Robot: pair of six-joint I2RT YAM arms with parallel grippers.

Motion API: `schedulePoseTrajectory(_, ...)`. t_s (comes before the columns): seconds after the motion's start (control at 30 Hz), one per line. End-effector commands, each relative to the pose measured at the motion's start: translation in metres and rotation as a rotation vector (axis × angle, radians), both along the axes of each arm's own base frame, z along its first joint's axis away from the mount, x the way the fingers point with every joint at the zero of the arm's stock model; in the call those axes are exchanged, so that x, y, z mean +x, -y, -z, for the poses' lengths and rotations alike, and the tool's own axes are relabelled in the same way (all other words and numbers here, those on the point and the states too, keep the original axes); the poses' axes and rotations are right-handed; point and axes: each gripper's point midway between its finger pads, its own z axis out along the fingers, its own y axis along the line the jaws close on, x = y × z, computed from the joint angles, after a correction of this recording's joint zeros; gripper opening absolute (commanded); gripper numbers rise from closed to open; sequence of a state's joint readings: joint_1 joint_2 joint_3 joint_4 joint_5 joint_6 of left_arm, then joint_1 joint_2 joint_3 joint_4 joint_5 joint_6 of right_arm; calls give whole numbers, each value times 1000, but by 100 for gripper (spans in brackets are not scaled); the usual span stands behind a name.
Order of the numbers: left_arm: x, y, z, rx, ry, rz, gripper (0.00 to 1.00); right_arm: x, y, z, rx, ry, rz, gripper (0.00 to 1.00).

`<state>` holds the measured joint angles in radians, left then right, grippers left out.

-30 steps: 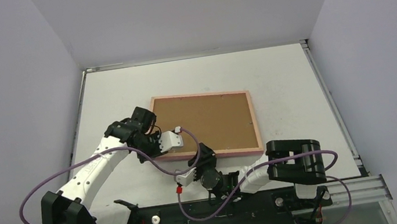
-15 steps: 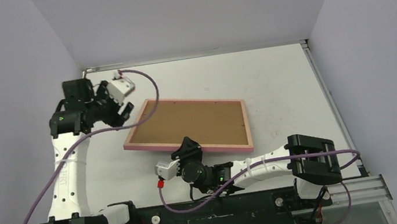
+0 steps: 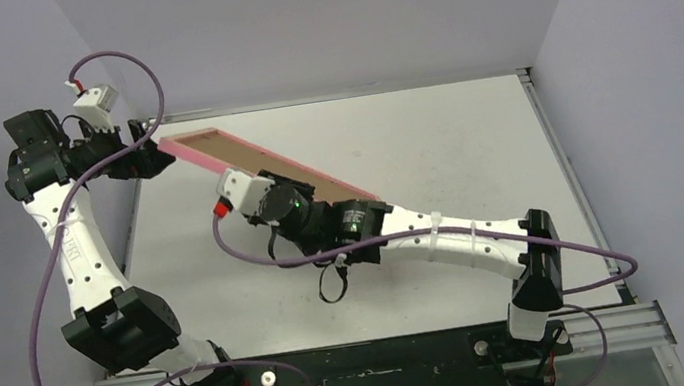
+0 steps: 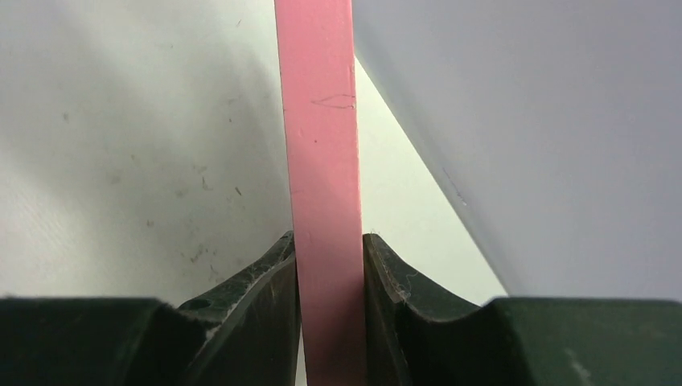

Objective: Put the photo into the frame
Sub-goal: Turn over the photo frame at the center of the board.

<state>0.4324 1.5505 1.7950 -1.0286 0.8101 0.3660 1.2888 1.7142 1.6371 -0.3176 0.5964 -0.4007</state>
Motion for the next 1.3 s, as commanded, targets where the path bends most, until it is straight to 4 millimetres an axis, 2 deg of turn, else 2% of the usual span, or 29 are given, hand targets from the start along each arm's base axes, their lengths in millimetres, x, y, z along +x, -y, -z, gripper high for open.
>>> schedulePoseTrajectory(0.0, -16, 22, -15, -102, 12, 36, 85, 29, -4, -23, 194, -169, 89, 22)
schedulePoseTrajectory(0.07, -17, 23, -11, -113, 4, 19, 86, 44, -1, -25, 207, -215, 110, 25)
schedulePoseTrajectory(0.23, -19, 20, 8, -123, -41, -25, 86, 97, 19, -29, 321, -372, 223, 28)
schedulePoseTrajectory(0.33, -23, 20, 22, -120, -66, -24, 86, 118, 36, -19, 415, -493, 242, 26)
schedulePoseTrajectory(0.43, -26, 24, 34, -131, -90, -10, 86, 142, 59, -17, 599, -663, 235, 24)
schedulePoseTrajectory(0.5, -27, 29, 40, -137, -104, 0, 86, 151, 72, -16, 648, -714, 254, 24)
schedulePoseTrajectory(0.6, -27, 36, 46, -152, -114, 8, 86, 154, 74, -11, 623, -734, 268, 23)
schedulePoseTrajectory(0.73, -29, 48, 57, -168, -131, 25, 86, 150, 73, -18, 642, -732, 270, 21)
schedulePoseTrajectory(0.8, -32, 54, 61, -174, -138, 36, 85, 146, 70, -26, 676, -744, 256, 20)
schedulePoseTrajectory(0.97, -35, 65, 65, -201, -149, 65, 85, 128, 50, -62, 833, -821, 140, 21)
schedulePoseTrajectory(1.1, -38, 69, 68, -227, -162, 77, 85, 119, 42, -77, 975, -895, 90, 21)
schedulePoseTrajectory(1.17, -40, 70, 71, -234, -172, 84, 85, 119, 42, -71, 1005, -917, 103, 22)
schedulePoseTrajectory(1.27, -43, 72, 73, -240, -179, 95, 84, 131, 55, -55, 1048, -943, 162, 22)
